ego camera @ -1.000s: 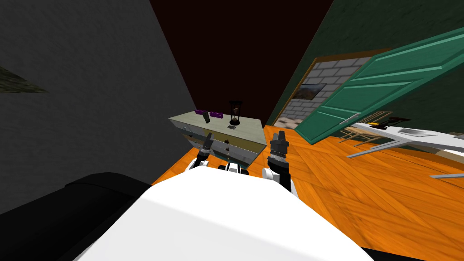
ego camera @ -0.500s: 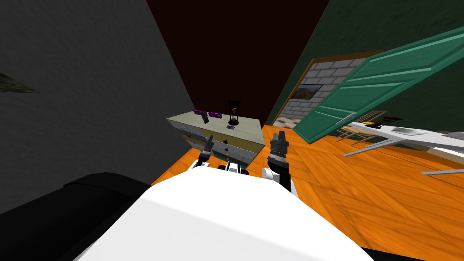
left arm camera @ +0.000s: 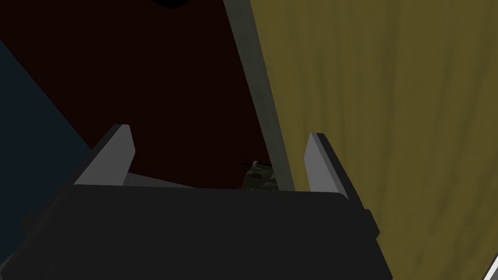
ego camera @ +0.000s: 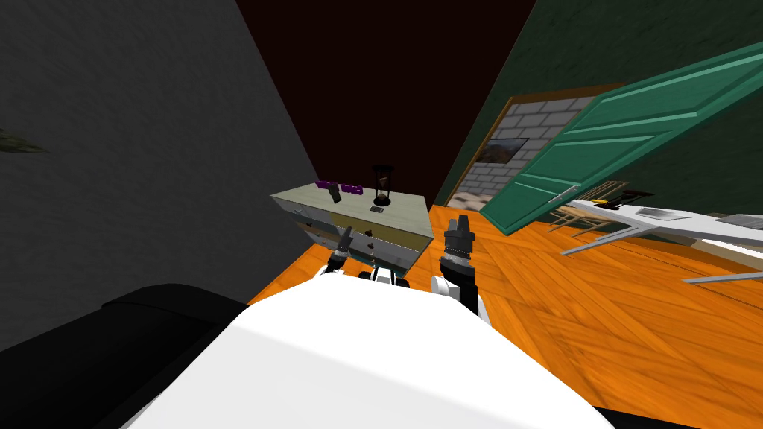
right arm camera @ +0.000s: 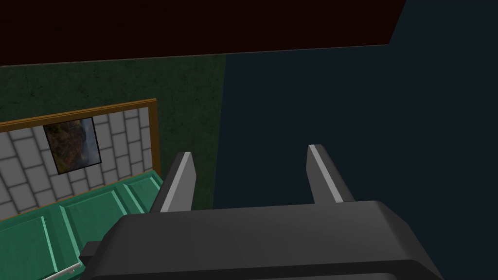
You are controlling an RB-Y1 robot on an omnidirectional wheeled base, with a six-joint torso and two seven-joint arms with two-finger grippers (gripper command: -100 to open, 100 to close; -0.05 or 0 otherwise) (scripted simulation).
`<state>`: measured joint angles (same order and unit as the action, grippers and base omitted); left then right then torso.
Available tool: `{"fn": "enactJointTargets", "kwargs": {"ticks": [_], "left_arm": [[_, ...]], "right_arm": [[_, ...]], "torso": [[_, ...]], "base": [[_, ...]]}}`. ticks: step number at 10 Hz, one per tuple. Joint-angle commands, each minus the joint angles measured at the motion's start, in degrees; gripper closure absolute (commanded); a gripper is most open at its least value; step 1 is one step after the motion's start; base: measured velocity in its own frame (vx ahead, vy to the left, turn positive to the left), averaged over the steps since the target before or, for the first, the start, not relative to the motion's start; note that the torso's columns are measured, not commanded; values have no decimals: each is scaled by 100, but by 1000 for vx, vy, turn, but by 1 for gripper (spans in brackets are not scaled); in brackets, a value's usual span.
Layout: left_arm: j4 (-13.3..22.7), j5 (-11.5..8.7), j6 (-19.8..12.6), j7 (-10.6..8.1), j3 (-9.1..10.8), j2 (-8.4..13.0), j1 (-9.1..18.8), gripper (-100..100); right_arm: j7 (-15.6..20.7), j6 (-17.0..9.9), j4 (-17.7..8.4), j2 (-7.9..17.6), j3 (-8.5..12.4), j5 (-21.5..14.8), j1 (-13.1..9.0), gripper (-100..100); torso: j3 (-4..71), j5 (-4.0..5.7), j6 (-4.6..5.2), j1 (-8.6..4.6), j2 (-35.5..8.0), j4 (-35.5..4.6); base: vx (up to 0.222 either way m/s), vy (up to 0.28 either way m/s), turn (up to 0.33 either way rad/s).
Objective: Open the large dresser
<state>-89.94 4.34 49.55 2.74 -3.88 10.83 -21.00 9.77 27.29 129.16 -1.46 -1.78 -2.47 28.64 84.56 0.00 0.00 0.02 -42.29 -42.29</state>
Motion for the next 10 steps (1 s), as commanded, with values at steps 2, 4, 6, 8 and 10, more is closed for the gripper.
{"fn": "enactJointTargets", "kwargs": {"ticks": [2,4,6,8,10], "left_arm": [[508,23,225,66,-37,-60,112,-100],[715,31,317,88,-51,-86,149,-100],[1085,46,495,132,-79,-147,220,-100],[1480,61,661,173,-104,-224,287,-100],[1654,67,738,192,-116,-272,318,-100]], "right_arm": [[0,0,0,0,0,0,0,0],[0,0,0,0,0,0,0,0],[0,0,0,0,0,0,0,0],[0,0,0,0,0,0,0,0],[0,0,0,0,0,0,0,0]], "torso": [[1,1,0,-4,2,1],[1,0,1,-2,3,1],[0,0,0,-1,0,0],[1,1,0,-4,1,0],[1,0,0,1,2,0]], "base": [[7,-22,-21],[8,-18,-18],[5,-20,-29],[9,-28,-31],[8,-17,-9]]}}
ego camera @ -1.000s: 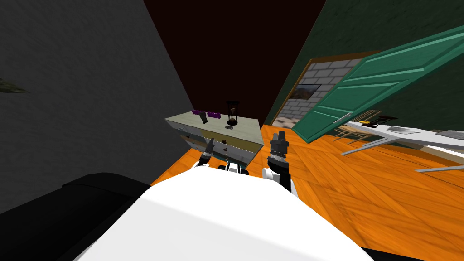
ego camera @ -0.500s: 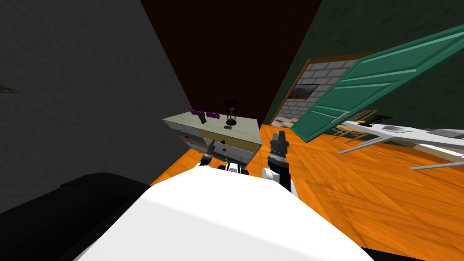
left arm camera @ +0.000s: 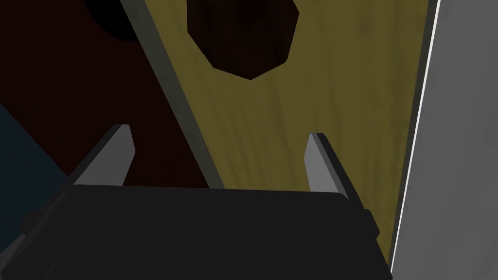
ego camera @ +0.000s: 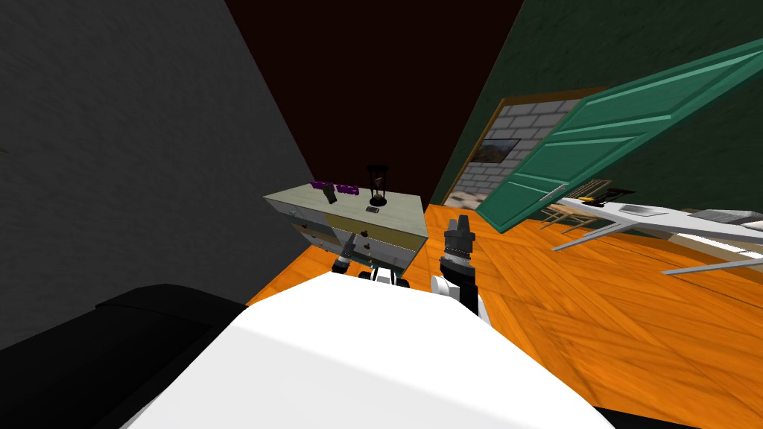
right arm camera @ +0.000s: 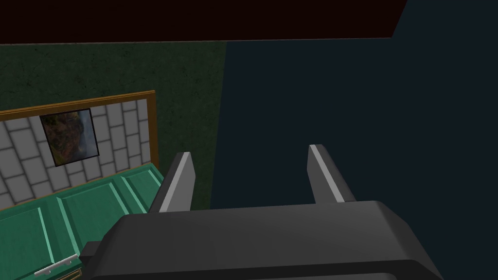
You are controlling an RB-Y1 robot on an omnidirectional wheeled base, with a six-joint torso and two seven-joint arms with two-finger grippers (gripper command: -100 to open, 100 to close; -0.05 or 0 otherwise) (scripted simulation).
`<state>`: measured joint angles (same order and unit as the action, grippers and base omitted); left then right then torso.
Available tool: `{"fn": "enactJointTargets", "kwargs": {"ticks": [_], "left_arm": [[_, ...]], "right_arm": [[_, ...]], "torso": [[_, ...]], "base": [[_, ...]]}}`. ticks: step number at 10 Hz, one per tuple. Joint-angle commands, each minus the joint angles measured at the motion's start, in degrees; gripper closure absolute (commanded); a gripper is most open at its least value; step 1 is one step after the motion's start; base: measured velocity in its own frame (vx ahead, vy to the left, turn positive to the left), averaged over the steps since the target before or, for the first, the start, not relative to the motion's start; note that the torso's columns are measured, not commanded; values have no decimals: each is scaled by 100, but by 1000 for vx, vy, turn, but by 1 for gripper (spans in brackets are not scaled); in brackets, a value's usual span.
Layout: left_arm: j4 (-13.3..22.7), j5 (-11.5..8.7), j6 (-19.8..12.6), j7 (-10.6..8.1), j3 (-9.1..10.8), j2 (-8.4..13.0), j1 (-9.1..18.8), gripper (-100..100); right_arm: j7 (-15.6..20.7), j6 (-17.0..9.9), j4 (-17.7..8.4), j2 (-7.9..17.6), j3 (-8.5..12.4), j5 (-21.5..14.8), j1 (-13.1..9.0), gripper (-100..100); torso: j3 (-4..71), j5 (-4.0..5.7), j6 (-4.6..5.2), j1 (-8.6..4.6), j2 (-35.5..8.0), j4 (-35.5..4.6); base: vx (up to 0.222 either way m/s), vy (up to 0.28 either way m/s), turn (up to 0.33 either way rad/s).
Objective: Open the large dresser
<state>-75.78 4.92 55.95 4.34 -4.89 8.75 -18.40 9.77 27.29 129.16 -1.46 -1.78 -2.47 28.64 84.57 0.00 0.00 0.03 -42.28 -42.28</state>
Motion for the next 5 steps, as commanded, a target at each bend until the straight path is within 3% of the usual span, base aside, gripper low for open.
{"fn": "enactJointTargets", "kwargs": {"ticks": [1,5], "left_arm": [[403,16,172,50,-26,-118,88,-100],[932,37,408,108,-63,-420,184,-100]], "right_arm": [[0,0,0,0,0,0,0,0],[0,0,0,0,0,0,0,0]], "torso": [[-1,-1,0,1,-1,0],[-1,1,0,-4,-1,0]], "base": [[7,-16,-27],[7,-22,-22]]}}
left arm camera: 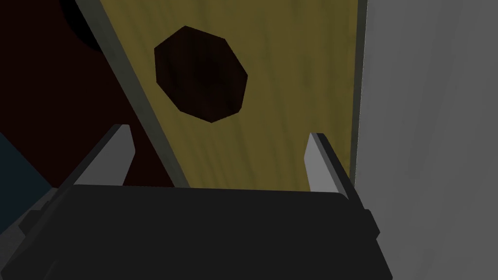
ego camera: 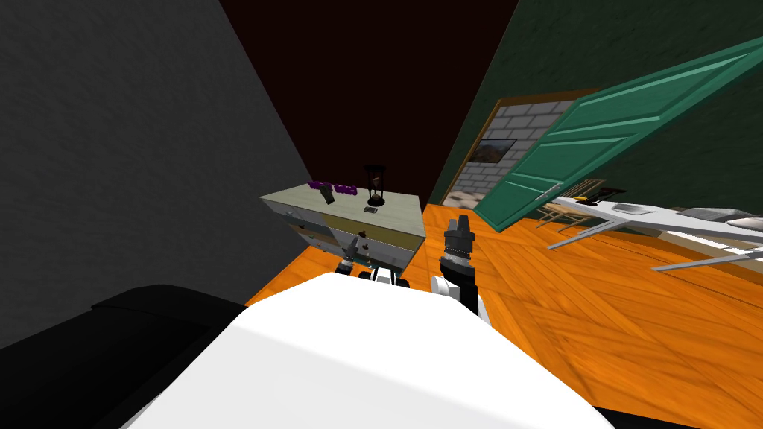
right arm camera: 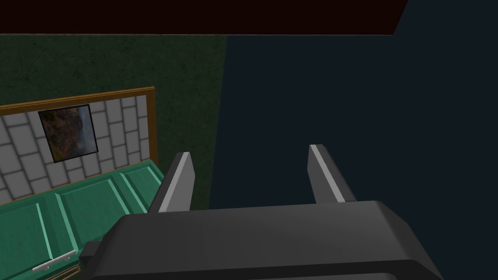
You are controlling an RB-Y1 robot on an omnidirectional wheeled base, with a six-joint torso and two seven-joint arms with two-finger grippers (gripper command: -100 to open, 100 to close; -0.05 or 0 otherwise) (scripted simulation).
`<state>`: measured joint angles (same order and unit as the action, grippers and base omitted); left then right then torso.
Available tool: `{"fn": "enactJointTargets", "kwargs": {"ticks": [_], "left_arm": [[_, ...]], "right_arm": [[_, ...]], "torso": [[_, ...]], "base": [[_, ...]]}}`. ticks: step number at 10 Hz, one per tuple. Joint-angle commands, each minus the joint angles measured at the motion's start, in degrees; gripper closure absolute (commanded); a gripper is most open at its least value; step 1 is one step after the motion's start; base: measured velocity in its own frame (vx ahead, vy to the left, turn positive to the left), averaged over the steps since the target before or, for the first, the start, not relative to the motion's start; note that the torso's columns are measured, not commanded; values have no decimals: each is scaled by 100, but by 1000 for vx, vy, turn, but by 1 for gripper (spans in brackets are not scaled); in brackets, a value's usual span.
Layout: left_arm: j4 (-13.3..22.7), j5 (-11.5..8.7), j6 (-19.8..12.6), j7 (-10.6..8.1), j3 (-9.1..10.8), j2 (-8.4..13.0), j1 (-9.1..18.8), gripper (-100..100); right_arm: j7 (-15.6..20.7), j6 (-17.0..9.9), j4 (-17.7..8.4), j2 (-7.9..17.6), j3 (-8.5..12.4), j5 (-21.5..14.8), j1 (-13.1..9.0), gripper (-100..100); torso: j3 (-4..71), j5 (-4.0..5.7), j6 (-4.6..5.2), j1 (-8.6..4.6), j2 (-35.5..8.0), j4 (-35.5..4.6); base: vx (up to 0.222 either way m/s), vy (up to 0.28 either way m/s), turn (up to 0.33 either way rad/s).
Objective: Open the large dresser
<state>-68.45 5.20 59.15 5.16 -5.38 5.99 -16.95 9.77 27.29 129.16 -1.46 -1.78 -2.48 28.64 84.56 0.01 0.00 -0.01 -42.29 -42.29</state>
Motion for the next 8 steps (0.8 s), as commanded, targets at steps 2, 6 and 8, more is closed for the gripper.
{"fn": "enactJointTargets", "kwargs": {"ticks": [2,6,8], "left_arm": [[358,15,159,44,-25,-350,67,-100],[226,19,-48,39,-26,-434,133,-100],[111,15,-262,27,-12,-435,239,-100]], "right_arm": [[0,0,0,0,0,0,0,0],[0,0,0,0,0,0,0,0],[0,0,0,0,0,0,0,0]], "torso": [[0,-1,0,3,0,0],[0,-1,0,3,1,0],[0,-1,0,1,1,0]], "base": [[5,-14,-15],[1,-4,-3],[0,0,0]]}}
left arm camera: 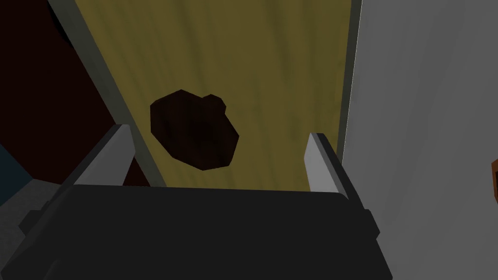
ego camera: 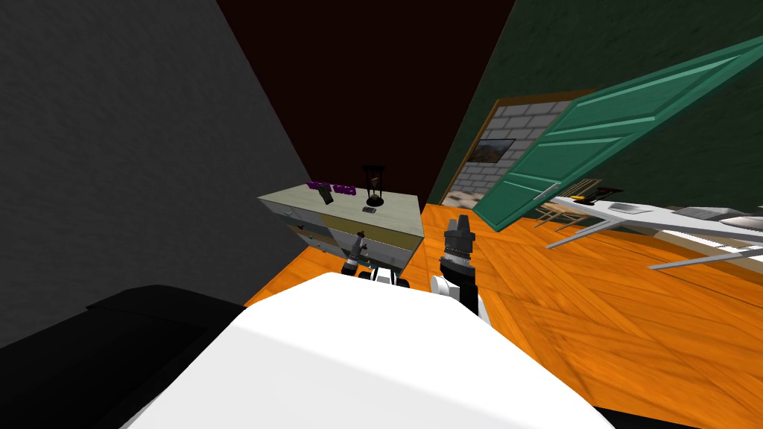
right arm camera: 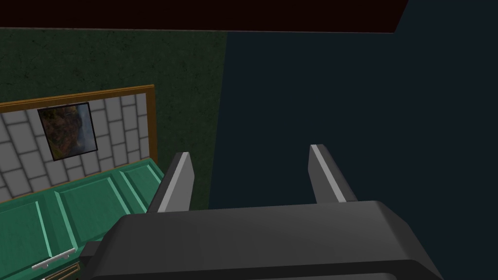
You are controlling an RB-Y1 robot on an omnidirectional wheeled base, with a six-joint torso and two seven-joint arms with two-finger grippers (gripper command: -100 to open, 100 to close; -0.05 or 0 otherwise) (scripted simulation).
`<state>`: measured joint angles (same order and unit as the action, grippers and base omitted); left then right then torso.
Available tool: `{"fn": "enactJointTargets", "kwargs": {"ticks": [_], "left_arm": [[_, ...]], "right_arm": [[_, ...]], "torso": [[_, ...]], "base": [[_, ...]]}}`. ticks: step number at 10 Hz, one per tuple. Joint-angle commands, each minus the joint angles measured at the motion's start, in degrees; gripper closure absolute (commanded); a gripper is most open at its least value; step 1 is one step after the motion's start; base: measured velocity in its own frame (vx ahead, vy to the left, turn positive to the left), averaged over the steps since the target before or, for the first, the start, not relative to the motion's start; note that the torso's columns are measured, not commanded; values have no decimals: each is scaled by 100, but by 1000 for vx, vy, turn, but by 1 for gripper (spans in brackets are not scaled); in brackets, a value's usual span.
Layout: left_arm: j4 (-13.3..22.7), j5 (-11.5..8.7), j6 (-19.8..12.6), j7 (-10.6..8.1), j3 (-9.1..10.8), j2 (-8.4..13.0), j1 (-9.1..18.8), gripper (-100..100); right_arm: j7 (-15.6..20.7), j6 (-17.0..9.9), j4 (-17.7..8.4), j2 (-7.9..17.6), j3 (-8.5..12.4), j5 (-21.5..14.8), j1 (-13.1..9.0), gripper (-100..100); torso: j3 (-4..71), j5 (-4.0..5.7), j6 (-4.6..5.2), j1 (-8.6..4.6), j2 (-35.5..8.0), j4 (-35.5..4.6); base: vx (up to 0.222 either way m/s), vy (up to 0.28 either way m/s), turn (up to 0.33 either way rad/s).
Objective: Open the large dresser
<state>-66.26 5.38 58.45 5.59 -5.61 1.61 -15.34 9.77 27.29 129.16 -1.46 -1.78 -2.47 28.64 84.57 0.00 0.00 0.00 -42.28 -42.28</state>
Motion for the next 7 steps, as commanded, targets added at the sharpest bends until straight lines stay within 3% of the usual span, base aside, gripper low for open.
{"fn": "enactJointTargets", "kwargs": {"ticks": [1,2,3,5,6,7], "left_arm": [[-136,-5,-245,-19,15,3,104,-100],[-77,-5,-169,-10,14,-2,93,-100],[7,0,22,-4,-3,4,-28,100],[121,5,236,8,-18,5,-133,100],[115,4,178,11,-13,-2,-94,100],[67,9,84,-1,-13,231,-65,-100]], "right_arm": [[0,0,0,0,0,0,0,0],[0,0,0,0,0,0,0,0],[0,0,0,0,0,0,0,0],[0,0,0,0,0,0,0,0],[0,0,0,0,0,0,0,0],[0,0,0,0,0,0,0,0]], "torso": [[0,0,0,0,0,0],[0,0,0,0,0,0],[0,0,0,1,0,0],[-1,-1,0,2,-1,0],[-1,0,0,1,-1,0],[0,0,1,-1,1,0]], "base": [[0,0,0],[0,0,0],[0,0,0],[1,7,-6],[0,0,0],[-17,1,-8]]}}
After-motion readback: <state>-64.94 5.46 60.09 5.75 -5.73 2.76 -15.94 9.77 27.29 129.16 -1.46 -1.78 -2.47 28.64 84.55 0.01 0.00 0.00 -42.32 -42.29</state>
